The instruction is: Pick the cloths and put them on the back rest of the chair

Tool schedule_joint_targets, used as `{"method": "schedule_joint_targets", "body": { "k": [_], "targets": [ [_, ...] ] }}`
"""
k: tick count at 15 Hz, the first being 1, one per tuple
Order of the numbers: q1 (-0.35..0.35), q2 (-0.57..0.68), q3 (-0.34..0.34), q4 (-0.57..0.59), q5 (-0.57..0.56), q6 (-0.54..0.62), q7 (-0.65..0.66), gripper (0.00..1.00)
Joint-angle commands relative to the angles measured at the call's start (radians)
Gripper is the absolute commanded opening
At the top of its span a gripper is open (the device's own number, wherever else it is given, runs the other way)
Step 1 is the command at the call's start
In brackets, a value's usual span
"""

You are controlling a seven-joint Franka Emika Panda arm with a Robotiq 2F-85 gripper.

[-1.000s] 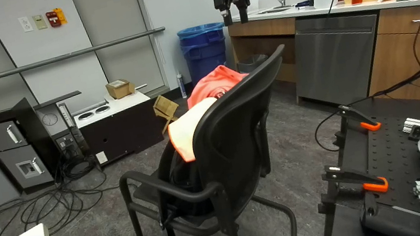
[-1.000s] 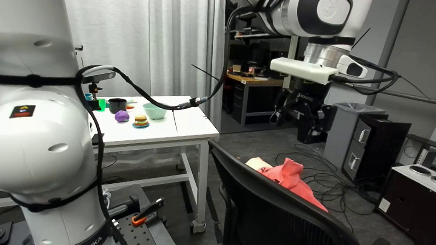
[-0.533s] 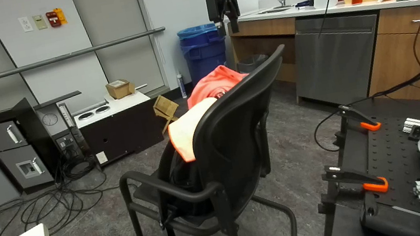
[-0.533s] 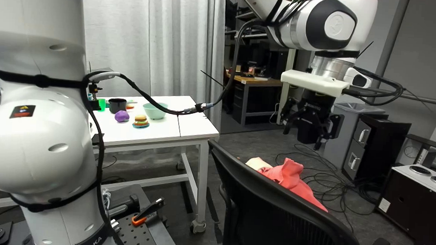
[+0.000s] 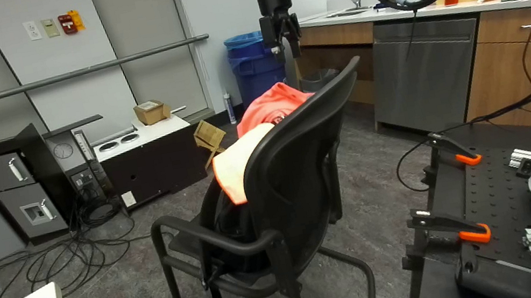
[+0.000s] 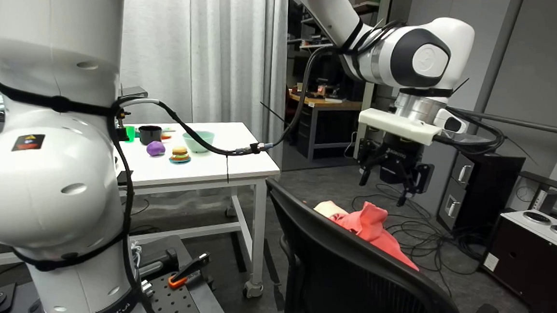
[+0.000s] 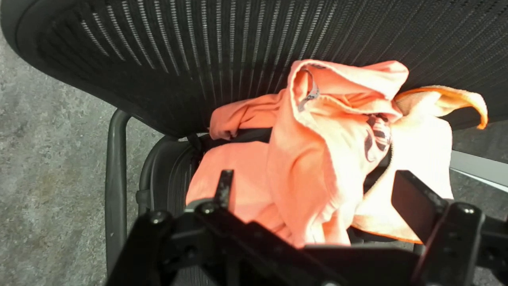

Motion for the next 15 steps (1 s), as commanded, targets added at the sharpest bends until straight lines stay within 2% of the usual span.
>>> {"method": "schedule_joint_targets", "body": {
  "k": [1, 8, 15],
  "targets": [
    [-0.025, 0.000, 0.026, 0.003, -0.005, -0.001, 0.004, 1.00],
    [-0.026, 0.036, 0.048, 0.018, 0.015, 0.024, -0.039, 1.00],
    [-0.040, 0.120, 0.084, 0.020, 0.042, 0.172, -0.050, 1.00]
  ]
}}
